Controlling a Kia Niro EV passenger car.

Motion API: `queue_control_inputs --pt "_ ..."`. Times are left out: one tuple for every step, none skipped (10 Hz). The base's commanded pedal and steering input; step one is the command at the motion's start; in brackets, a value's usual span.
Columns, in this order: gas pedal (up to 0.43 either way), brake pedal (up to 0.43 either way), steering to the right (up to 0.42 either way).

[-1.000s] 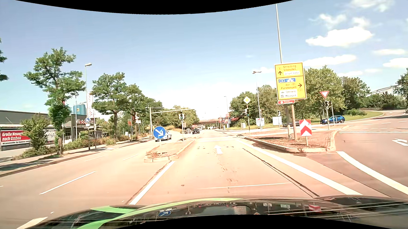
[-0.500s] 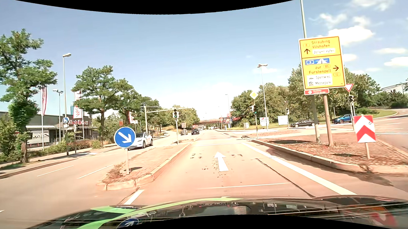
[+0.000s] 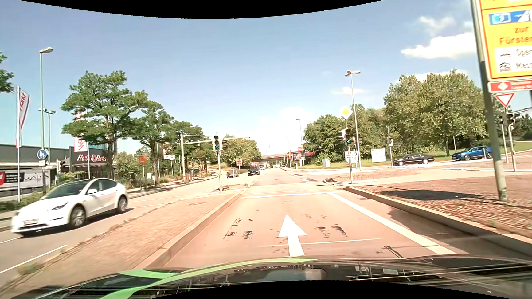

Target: Follow the waypoints while adhering to traffic rules and regulations

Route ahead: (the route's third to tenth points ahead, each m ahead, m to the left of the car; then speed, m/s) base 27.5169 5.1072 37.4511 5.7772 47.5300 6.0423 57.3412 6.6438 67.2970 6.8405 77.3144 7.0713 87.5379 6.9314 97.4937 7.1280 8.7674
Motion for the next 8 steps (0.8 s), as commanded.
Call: queue_control_inputs --pt "0.240 0.000 -0.008" --pt "0.240 0.000 -0.009" --pt "0.240 0.000 -0.010" --pt "0.240 0.000 -0.011" --pt "0.240 0.000 -0.011" --pt "0.240 0.000 -0.011" --pt "0.240 0.000 -0.010" --pt "0.240 0.000 -0.011"
